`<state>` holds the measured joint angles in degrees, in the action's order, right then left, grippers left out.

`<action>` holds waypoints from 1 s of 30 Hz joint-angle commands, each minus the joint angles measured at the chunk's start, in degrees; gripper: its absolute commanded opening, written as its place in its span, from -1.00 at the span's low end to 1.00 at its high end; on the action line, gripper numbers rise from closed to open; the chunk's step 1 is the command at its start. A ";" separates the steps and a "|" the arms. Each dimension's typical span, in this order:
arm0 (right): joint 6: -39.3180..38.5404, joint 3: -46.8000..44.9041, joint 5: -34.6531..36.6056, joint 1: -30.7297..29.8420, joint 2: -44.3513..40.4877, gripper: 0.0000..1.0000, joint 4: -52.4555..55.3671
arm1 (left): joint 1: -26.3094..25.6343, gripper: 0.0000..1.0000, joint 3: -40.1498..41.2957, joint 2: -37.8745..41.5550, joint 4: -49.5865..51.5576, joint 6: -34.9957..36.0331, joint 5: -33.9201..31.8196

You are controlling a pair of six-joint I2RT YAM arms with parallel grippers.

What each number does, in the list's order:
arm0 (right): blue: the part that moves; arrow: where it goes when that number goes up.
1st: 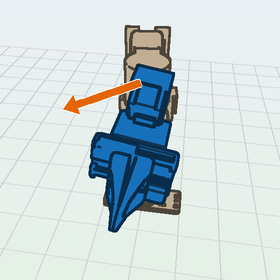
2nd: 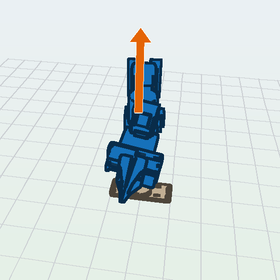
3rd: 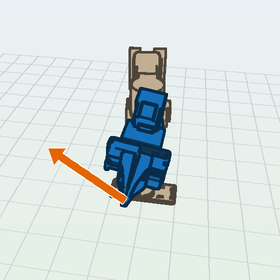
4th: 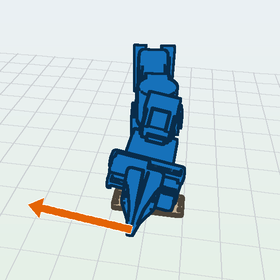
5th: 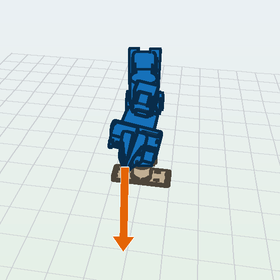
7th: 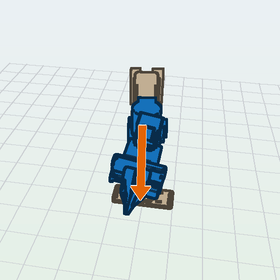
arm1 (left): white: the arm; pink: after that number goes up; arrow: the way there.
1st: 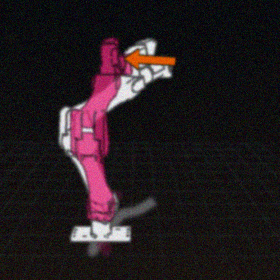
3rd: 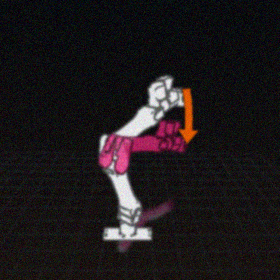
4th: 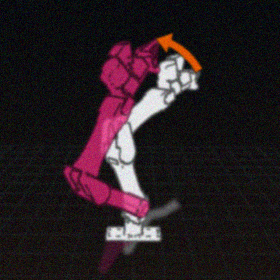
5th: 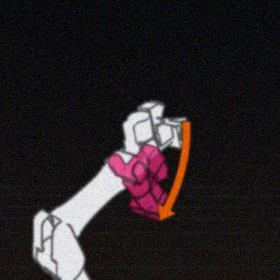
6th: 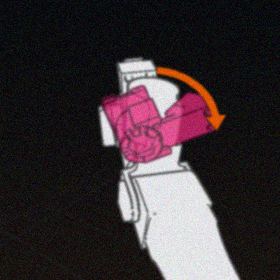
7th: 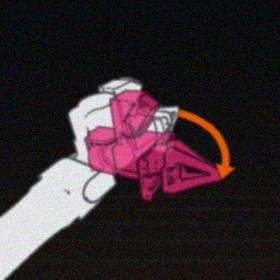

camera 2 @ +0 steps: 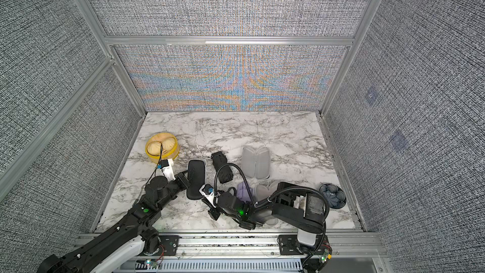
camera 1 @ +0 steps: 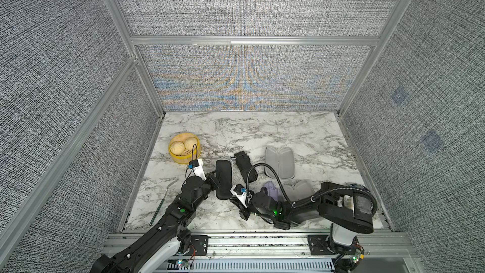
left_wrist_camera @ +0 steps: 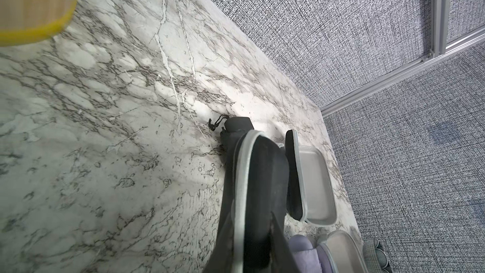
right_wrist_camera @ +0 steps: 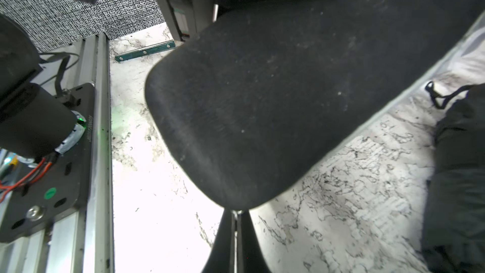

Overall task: Put umbrellas into zippered umbrella sleeves
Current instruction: Zip the zipper on the umbrella sleeve.

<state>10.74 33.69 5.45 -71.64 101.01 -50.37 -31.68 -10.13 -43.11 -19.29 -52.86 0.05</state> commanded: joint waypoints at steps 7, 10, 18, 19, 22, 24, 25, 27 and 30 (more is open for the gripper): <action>5.38 3.03 -10.32 -0.14 0.84 -1.00 -2.50 | 0.04 -1.00 1.41 -1.45 -9.79 -0.87 -0.31; 7.37 3.54 -10.73 -0.17 0.81 -1.00 -2.58 | 0.04 -1.00 1.46 -0.93 -9.78 -0.72 -0.77; 9.21 4.58 -9.44 -0.47 -0.58 -1.00 1.19 | 0.04 -1.00 1.31 -1.16 -8.95 -0.19 -3.02; 9.67 4.25 -9.37 -0.48 -0.43 -1.00 0.75 | 0.04 -1.00 1.22 -1.46 -9.00 -0.08 -3.20; 10.87 4.22 -8.39 -0.52 0.00 -1.00 0.50 | 0.04 -1.00 1.21 -2.86 -10.27 -0.28 -4.06; 11.47 3.99 -8.27 -0.80 0.02 -1.00 -0.55 | -0.01 -1.00 0.70 -3.91 -11.03 -0.15 -4.28; 11.69 4.18 -7.98 -1.24 0.00 -1.00 -0.32 | 0.04 -1.00 0.49 -4.69 -11.73 -0.20 -4.37; 12.37 5.15 -7.76 -1.93 -0.15 -1.00 0.94 | 0.04 -1.00 0.04 -5.84 -13.31 -0.17 -4.54; 14.63 5.47 -9.04 -2.10 0.16 -1.00 -0.20 | 0.04 -1.00 -0.33 -6.52 -15.07 -0.13 -5.43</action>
<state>23.49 38.02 3.64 -72.82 101.14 -42.78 -31.73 -9.58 -49.39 -24.27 -52.69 -1.32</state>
